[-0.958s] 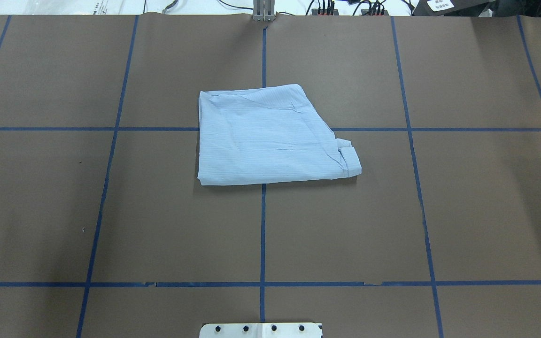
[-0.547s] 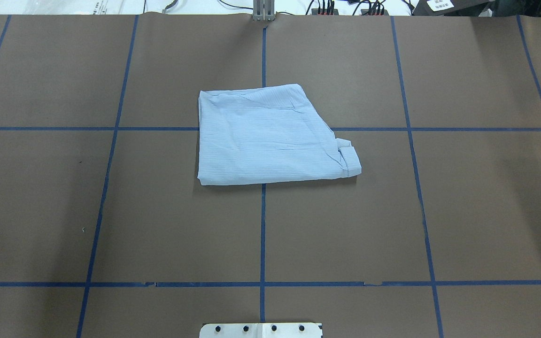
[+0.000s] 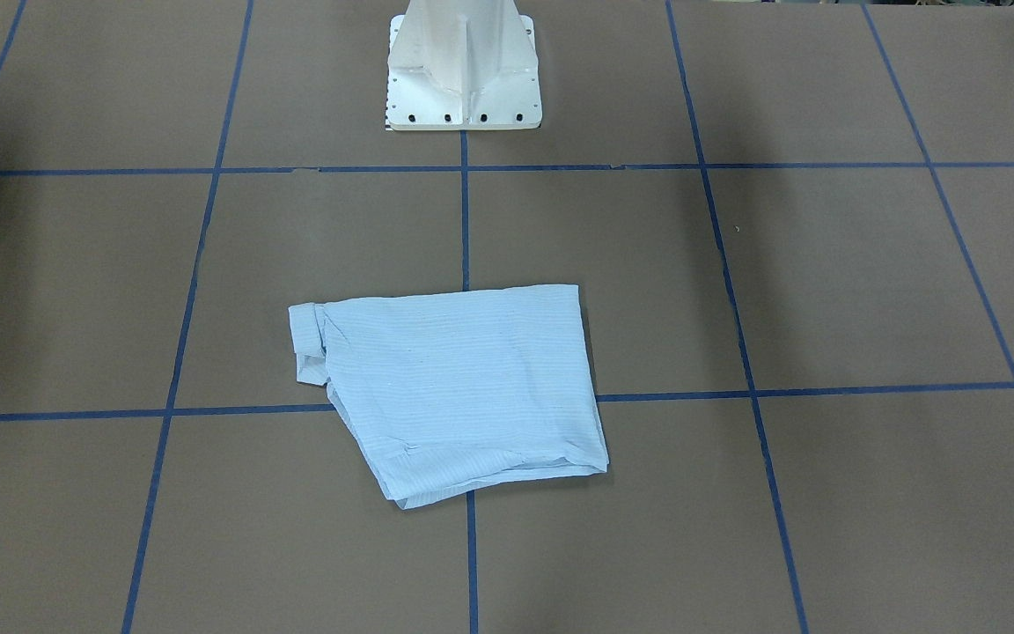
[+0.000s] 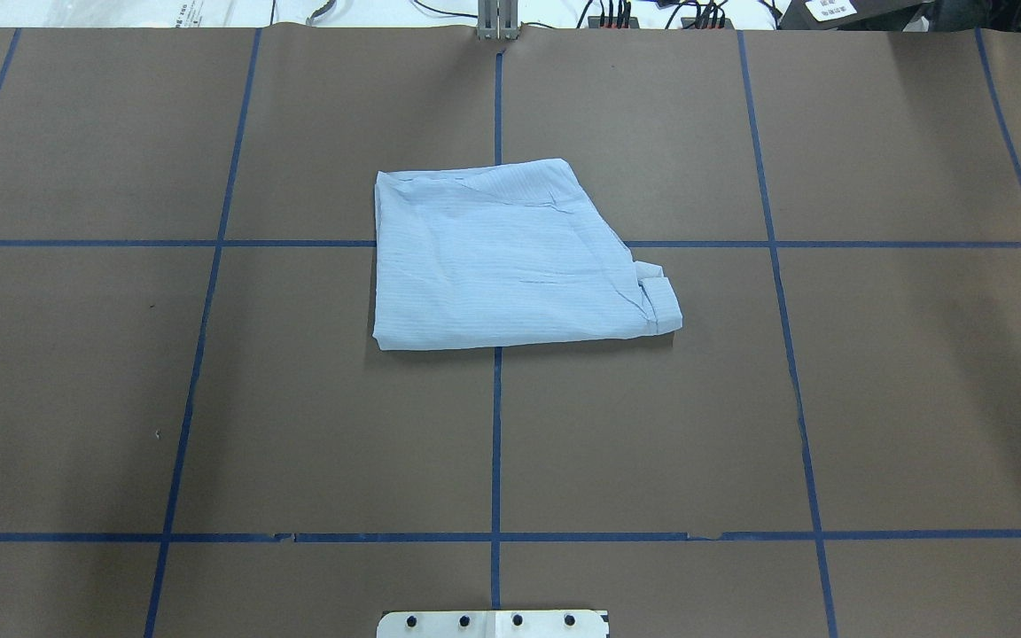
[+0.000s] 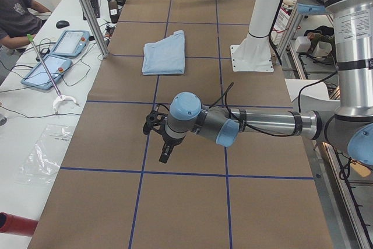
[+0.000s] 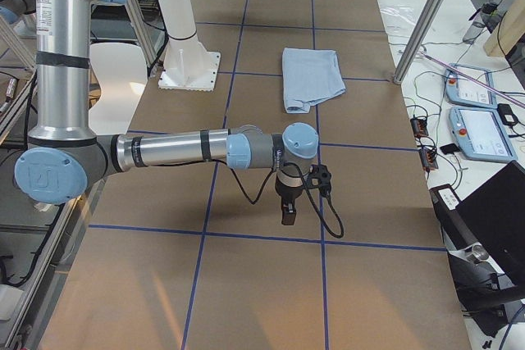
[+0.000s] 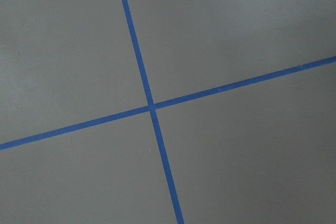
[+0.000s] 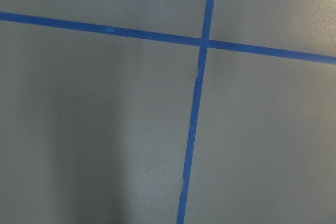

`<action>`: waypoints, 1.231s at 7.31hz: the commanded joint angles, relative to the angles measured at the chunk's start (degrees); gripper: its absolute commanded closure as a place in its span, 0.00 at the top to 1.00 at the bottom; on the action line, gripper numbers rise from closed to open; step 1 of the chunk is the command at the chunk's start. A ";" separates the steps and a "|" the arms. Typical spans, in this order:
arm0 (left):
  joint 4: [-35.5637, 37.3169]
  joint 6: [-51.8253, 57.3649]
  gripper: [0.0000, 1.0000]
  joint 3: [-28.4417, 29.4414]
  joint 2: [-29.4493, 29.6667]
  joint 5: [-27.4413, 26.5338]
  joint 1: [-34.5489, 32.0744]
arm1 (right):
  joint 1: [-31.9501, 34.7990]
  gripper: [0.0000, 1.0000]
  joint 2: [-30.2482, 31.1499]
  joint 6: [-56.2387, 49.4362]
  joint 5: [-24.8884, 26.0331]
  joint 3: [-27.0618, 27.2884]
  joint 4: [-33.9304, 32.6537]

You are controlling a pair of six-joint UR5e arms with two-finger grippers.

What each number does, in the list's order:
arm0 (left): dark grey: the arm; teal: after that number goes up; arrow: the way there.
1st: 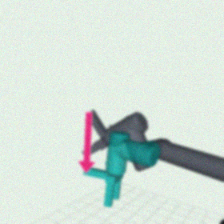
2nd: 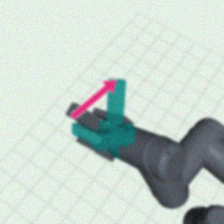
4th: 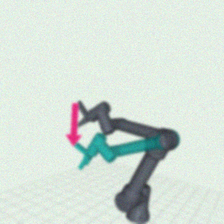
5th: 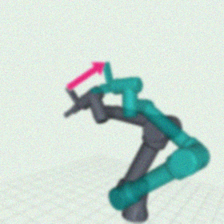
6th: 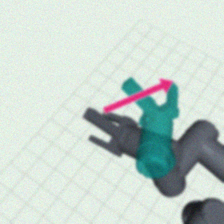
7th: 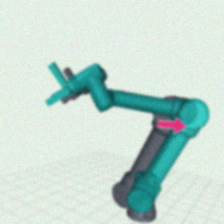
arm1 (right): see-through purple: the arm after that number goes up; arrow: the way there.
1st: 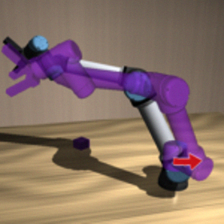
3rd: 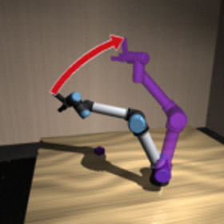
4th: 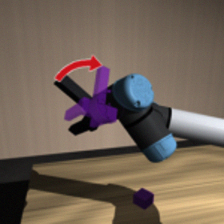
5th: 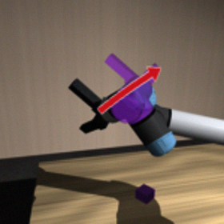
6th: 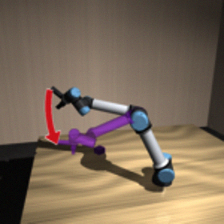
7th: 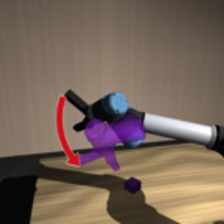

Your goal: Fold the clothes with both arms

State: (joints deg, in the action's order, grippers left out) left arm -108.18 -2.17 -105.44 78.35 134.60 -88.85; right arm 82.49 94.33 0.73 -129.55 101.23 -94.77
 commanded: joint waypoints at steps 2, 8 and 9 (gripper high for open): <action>3.50 0.67 1.00 -2.49 -1.09 -0.13 0.08 | -0.05 1.00 -0.19 0.06 -0.43 -2.08 2.11; 3.06 0.32 1.00 -2.92 -0.48 0.66 0.17 | 0.04 1.00 -0.37 0.06 -5.71 -5.34 7.23; 3.06 0.41 1.00 -2.75 -0.48 0.66 0.17 | 0.04 1.00 -0.37 0.06 -5.71 -5.43 7.23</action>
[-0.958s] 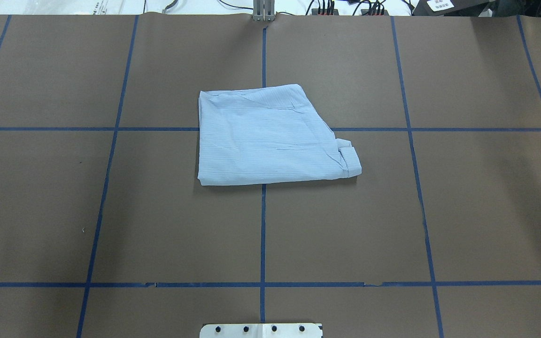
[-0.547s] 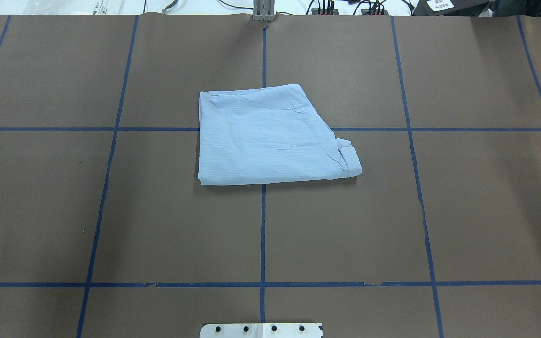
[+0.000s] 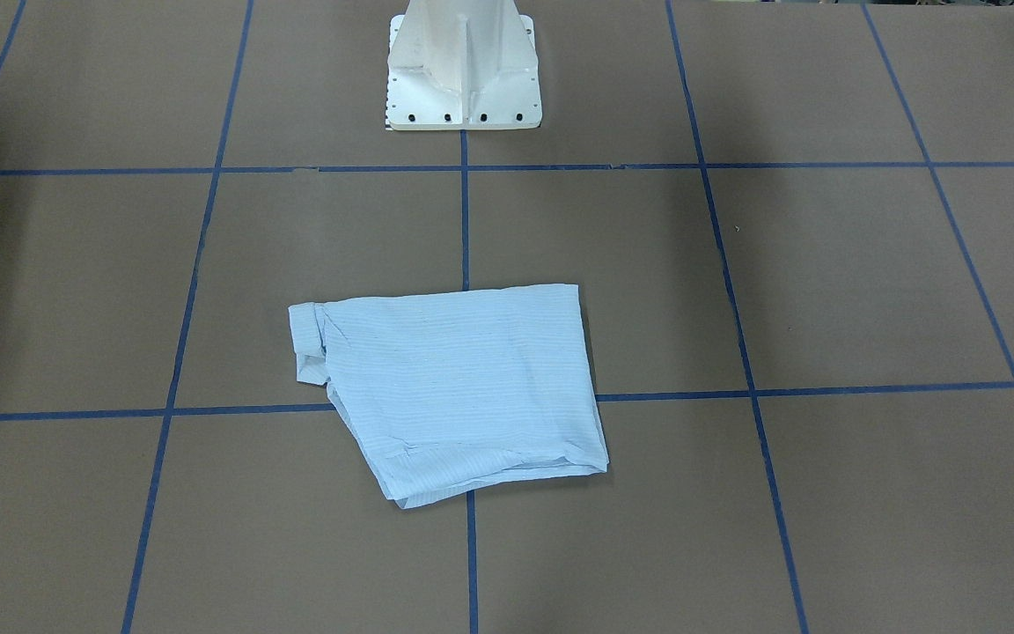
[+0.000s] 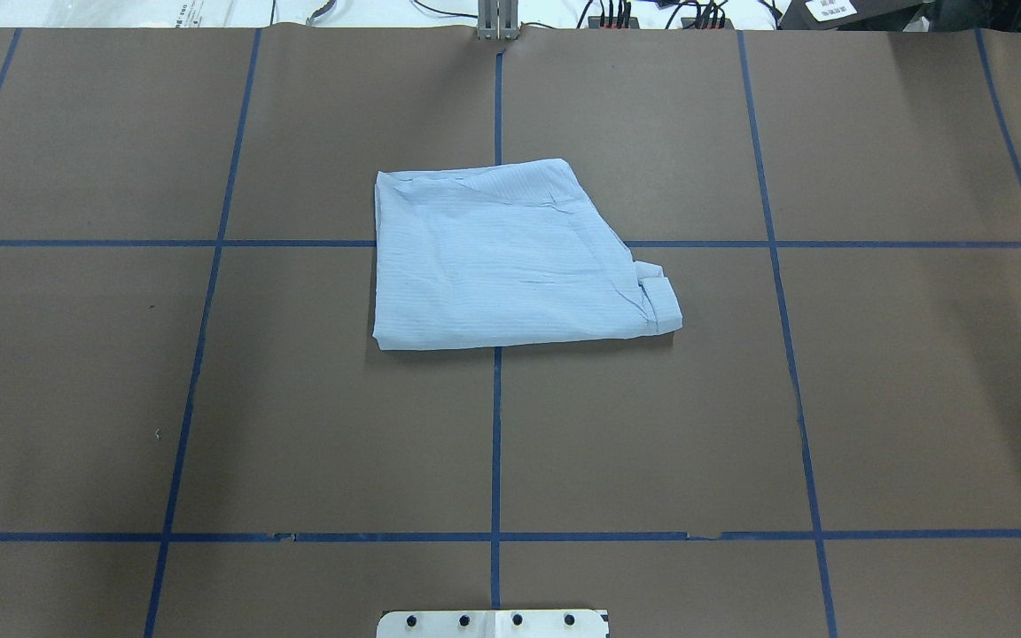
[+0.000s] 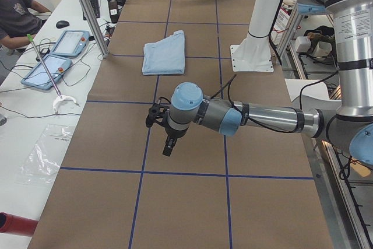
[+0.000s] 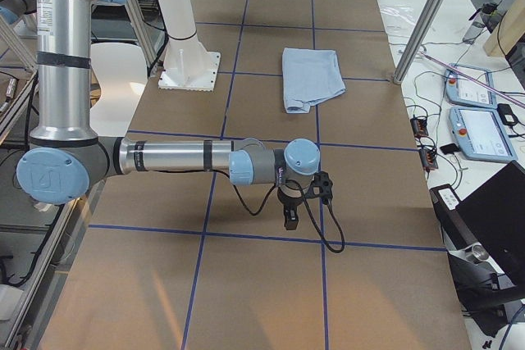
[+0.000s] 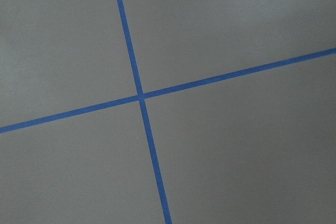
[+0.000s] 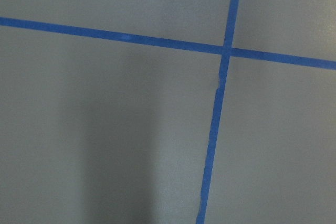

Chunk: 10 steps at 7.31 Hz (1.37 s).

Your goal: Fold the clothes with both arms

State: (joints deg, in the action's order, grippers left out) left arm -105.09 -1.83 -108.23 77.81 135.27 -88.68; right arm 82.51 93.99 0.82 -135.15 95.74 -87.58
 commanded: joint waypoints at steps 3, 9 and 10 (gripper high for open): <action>0.07 -0.02 1.00 -1.36 0.41 -0.01 -0.09 | -0.06 1.00 -1.17 0.06 -0.20 1.65 0.05; -0.11 -0.28 1.00 -2.60 0.40 -0.01 -0.09 | -0.06 1.00 -1.35 -0.03 -1.25 3.58 0.05; -0.02 -0.28 1.00 -2.51 0.58 -0.18 0.00 | 0.02 1.00 -1.70 -0.11 -1.17 3.67 0.05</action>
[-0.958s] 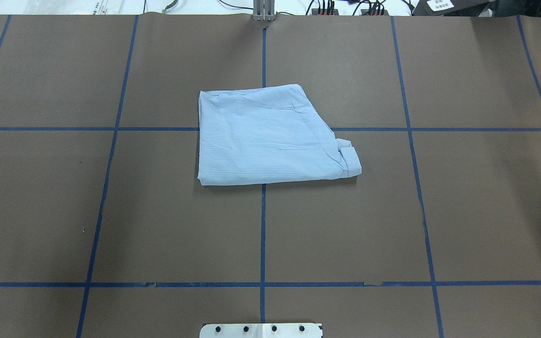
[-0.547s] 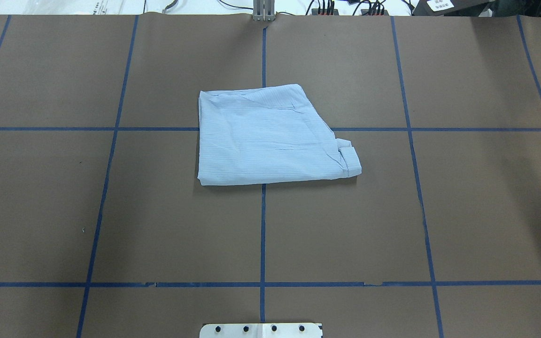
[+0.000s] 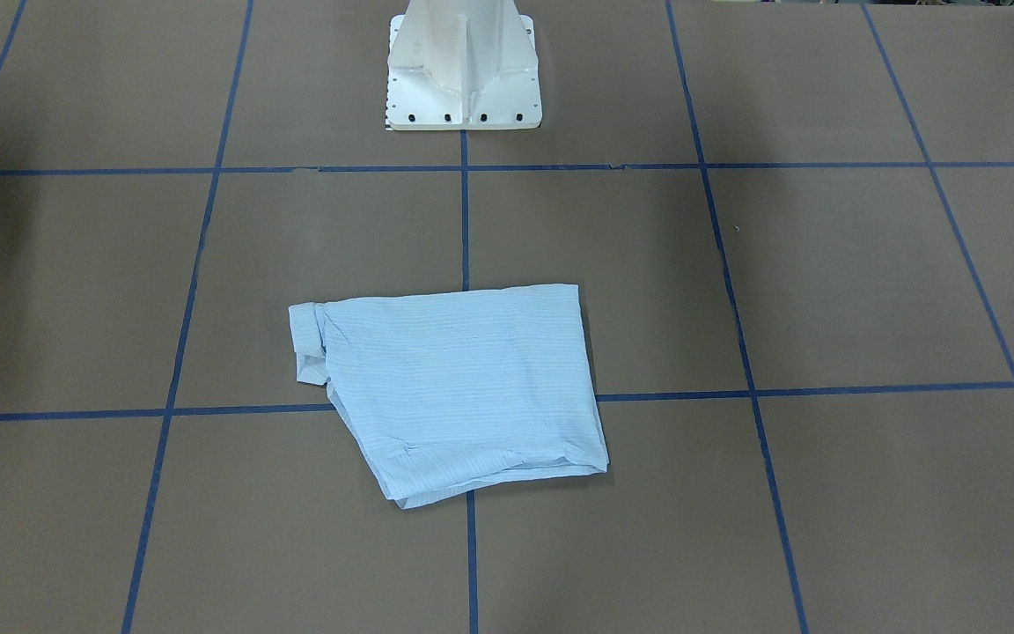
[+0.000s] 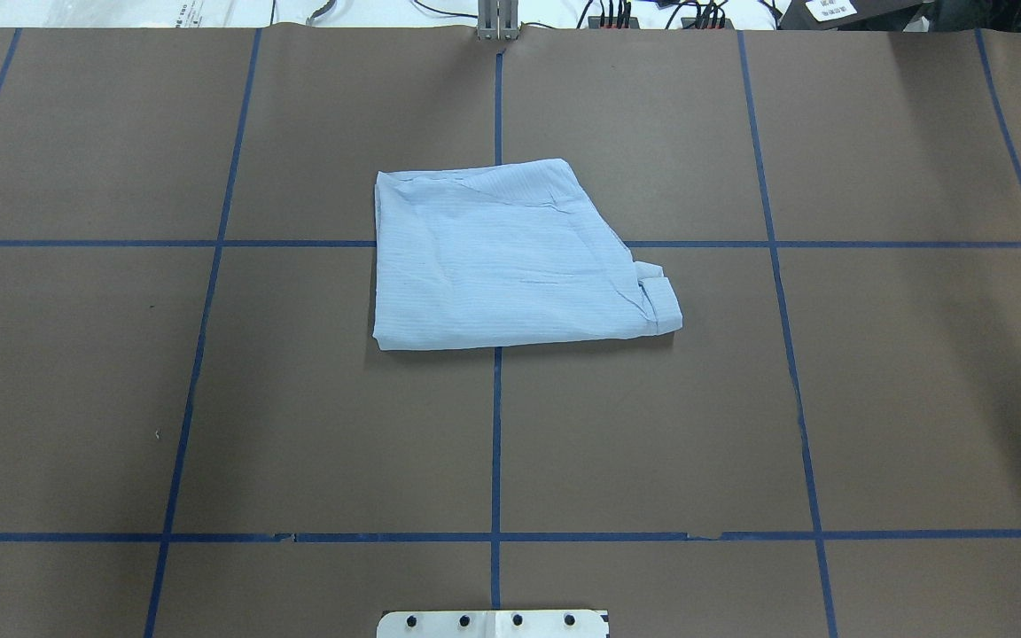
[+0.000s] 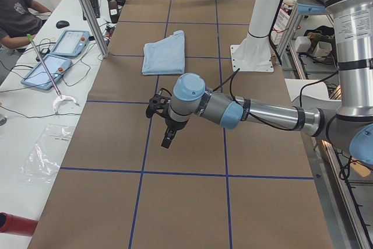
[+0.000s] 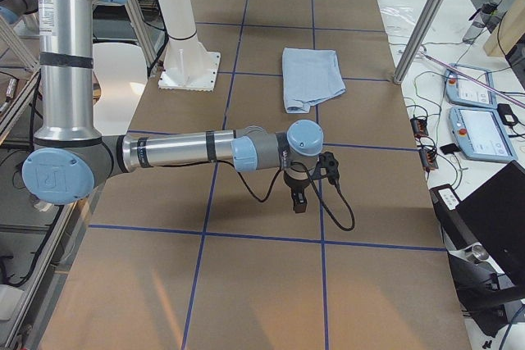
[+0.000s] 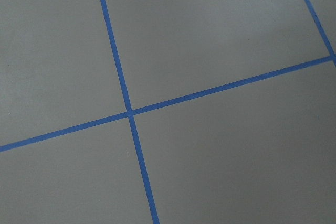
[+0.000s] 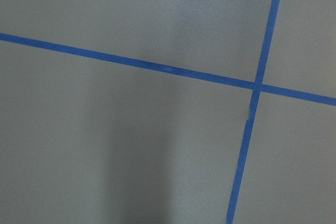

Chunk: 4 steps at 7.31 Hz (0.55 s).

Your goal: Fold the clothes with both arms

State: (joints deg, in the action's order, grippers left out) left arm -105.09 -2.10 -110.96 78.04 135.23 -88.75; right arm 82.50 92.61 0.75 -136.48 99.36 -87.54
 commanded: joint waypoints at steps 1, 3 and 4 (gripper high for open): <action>-0.03 -0.01 1.00 0.57 0.35 -0.41 0.07 | 0.02 1.00 -0.24 0.04 -0.01 0.30 0.00; 0.32 -0.01 1.00 0.49 0.36 -0.06 0.07 | 0.02 1.00 -0.33 -0.31 -0.28 0.22 0.00; 0.41 -0.01 1.00 0.23 0.35 0.03 0.07 | -0.06 1.00 -0.42 0.04 -0.36 0.48 0.00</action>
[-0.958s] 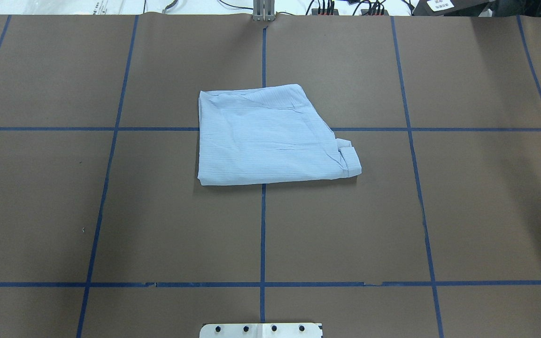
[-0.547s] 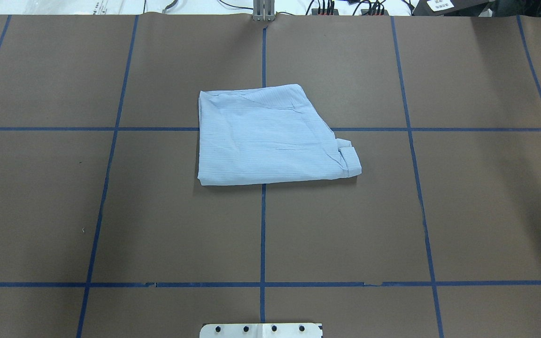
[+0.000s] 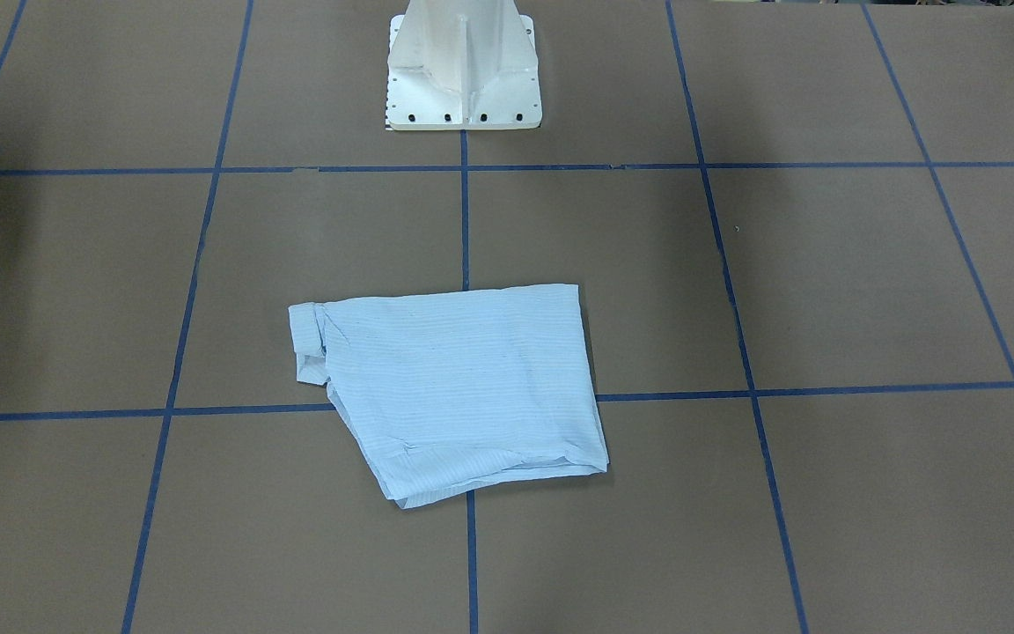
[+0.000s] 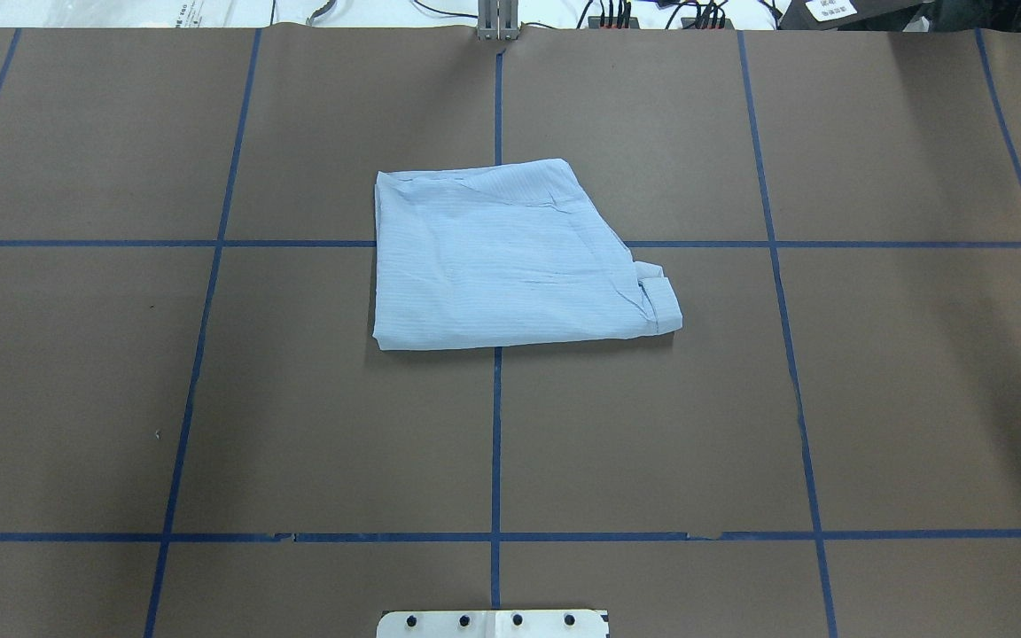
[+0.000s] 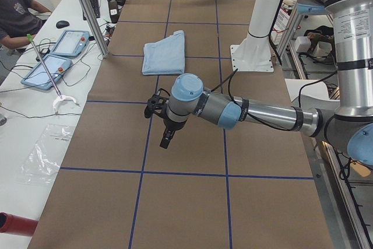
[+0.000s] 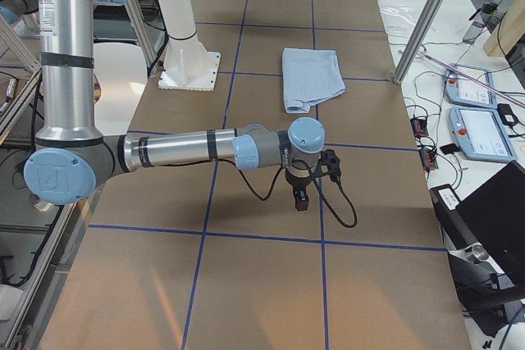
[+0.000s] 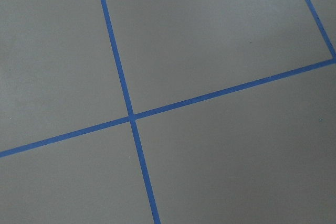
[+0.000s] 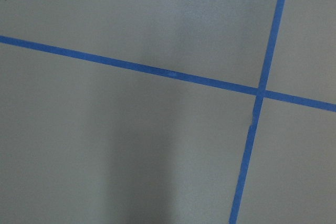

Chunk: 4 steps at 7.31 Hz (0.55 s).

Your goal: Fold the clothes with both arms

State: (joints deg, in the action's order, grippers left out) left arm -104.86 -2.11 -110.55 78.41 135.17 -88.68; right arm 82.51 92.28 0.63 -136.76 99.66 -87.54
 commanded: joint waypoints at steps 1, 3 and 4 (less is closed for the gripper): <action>0.01 0.09 1.00 -0.10 -0.09 0.10 0.00 | -0.07 1.00 -0.08 0.07 -0.09 0.79 0.09; 0.00 0.09 1.00 -0.19 -0.01 0.10 0.00 | -0.07 1.00 0.19 -0.02 0.26 1.50 -0.09; 0.00 0.17 1.00 -0.19 -0.01 0.10 0.00 | 0.01 1.00 0.19 -0.02 0.44 1.50 -0.09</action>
State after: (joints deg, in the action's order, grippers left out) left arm -104.85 -1.99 -110.74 78.41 135.26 -88.68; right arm 82.46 92.42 0.65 -136.54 101.05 -87.59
